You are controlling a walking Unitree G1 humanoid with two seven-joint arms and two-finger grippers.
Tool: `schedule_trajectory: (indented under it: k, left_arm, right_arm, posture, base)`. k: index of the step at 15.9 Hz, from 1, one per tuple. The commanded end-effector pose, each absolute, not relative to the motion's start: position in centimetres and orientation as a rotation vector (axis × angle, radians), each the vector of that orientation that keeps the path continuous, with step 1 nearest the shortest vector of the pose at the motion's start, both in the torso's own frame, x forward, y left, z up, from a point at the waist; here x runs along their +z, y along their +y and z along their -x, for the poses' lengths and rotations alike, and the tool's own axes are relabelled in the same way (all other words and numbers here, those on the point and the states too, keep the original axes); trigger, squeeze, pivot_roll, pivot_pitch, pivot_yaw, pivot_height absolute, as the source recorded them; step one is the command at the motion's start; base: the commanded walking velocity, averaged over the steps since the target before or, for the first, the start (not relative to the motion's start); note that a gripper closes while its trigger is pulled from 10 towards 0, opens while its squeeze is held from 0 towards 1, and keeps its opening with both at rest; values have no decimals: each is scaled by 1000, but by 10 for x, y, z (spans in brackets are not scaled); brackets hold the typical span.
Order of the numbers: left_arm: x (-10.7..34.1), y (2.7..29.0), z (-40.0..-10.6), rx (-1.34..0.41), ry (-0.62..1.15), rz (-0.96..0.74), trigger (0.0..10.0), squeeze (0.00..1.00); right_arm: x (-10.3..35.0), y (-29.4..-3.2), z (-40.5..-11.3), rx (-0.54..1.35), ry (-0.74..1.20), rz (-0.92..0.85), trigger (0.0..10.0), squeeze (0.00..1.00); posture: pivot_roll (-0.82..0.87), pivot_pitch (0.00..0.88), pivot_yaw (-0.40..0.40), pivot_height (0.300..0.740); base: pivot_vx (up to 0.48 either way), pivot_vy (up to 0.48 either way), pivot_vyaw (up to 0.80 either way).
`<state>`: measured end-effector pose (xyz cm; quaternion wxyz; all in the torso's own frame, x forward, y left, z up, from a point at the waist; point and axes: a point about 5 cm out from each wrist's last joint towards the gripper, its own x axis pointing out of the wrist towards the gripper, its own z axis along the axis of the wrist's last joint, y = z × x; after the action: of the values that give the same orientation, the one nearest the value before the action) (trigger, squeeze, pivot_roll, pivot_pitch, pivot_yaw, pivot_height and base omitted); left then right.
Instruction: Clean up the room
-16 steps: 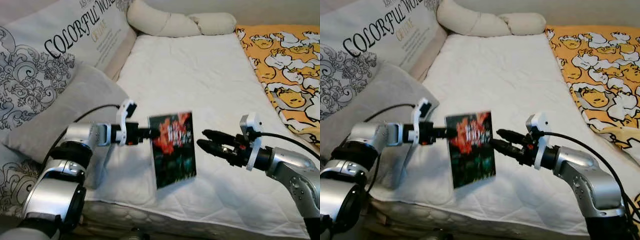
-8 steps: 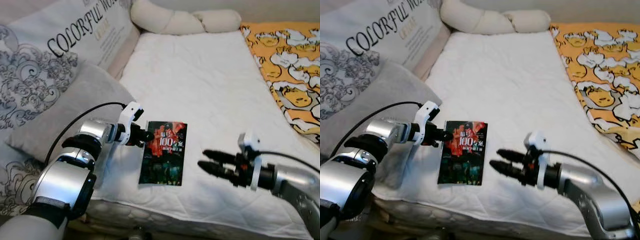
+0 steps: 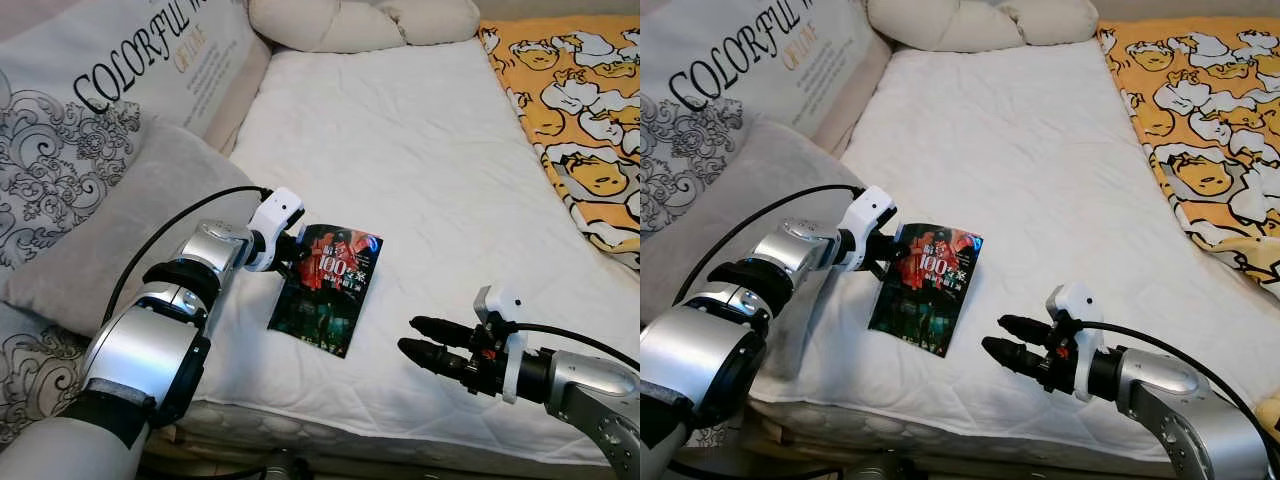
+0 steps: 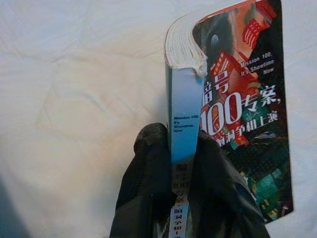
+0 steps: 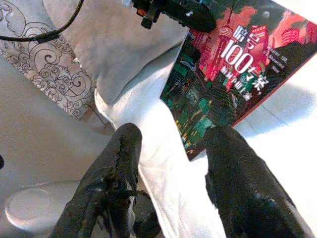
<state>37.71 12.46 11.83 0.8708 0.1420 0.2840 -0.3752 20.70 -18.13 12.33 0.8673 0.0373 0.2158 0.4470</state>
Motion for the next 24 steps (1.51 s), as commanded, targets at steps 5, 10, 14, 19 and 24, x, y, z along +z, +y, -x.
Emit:
schedule_trajectory:
  k: [5, 10, 14, 19, 24]
  left_arm:
    - [132, 130, -386, -728, 520, -397, 10000, 1000]
    - [131, 135, -388, -643, 503, -445, 10000, 1000]
    - [137, 141, -393, -552, 433, -458, 10000, 1000]
    - [145, 145, -391, -635, 306, -218, 10000, 1000]
    - [128, 168, -358, -888, 290, -200, 10000, 953]
  right_arm:
    - [121, -175, -207, 932, 454, -52, 10000, 0]
    - [119, -175, -207, 919, 457, -43, 10000, 0]
    - [118, -173, -209, 907, 451, -39, 10000, 0]
    - [111, -162, -214, 895, 466, -16, 10000, 0]
    - [87, -132, -245, 917, 482, 157, 10000, 0]
  posture:
    - [-69, 88, 144, 740]
    - [-70, 81, 149, 740]
    - [-64, 70, 145, 740]
    - [-47, 19, 136, 740]
    - [16, 0, 87, 740]
  base:
    - [0, 0, 0]
    - [0, 0, 0]
    - [0, 0, 0]
    - [0, 0, 0]
    - [0, 0, 0]
